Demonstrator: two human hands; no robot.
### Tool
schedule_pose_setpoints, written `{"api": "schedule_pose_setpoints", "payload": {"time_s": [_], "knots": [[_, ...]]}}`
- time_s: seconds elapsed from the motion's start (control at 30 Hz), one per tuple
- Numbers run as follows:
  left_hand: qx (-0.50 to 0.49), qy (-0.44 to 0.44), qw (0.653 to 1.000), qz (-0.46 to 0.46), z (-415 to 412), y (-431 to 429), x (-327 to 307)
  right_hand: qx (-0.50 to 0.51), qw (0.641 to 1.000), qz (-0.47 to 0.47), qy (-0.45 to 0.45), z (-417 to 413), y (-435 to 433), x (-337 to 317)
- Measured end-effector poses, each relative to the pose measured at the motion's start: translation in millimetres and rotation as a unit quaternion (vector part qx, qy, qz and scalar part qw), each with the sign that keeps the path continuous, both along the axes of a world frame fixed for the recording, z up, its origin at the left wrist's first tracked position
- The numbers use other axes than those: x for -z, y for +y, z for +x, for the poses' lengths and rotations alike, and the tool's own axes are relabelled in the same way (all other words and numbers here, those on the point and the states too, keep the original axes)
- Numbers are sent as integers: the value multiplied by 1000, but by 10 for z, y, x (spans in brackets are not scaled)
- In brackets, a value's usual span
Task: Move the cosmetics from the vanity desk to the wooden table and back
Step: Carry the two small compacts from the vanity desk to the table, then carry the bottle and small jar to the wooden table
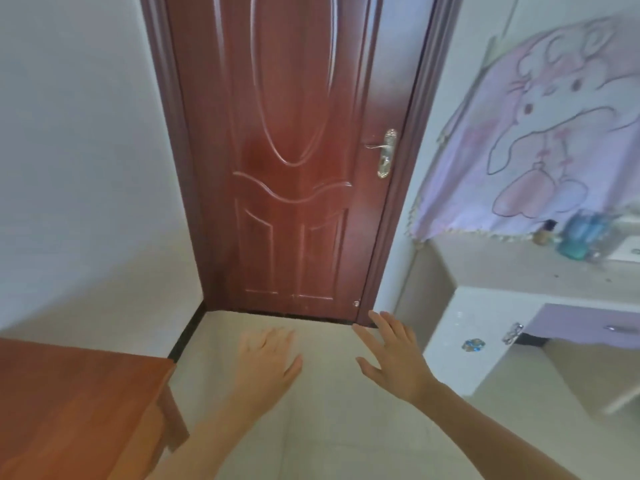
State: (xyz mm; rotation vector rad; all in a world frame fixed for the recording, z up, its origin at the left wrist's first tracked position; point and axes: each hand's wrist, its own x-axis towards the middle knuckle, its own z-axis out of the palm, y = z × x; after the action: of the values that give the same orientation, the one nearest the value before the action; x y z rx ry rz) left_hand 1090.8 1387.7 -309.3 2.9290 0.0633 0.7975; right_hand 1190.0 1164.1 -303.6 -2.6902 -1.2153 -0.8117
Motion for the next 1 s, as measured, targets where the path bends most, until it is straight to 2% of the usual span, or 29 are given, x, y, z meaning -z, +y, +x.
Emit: {"api": "schedule_pose_setpoints", "payload": {"time_s": [0.23, 0.53, 0.83, 1.0], "knots": [[120, 26, 992, -21, 889, -1275, -84, 107, 993, 36, -21, 219, -1437, 70], [261, -9, 965, -38, 1878, -2540, -109, 277, 960, 40, -20, 406, -2747, 0], [299, 31, 949, -97, 3240, -3236, -320, 347, 937, 37, 22, 1396, -3351, -286], [300, 23, 946, -119, 3950, -3687, -358, 385, 922, 17, 27, 1892, -3762, -286]]}}
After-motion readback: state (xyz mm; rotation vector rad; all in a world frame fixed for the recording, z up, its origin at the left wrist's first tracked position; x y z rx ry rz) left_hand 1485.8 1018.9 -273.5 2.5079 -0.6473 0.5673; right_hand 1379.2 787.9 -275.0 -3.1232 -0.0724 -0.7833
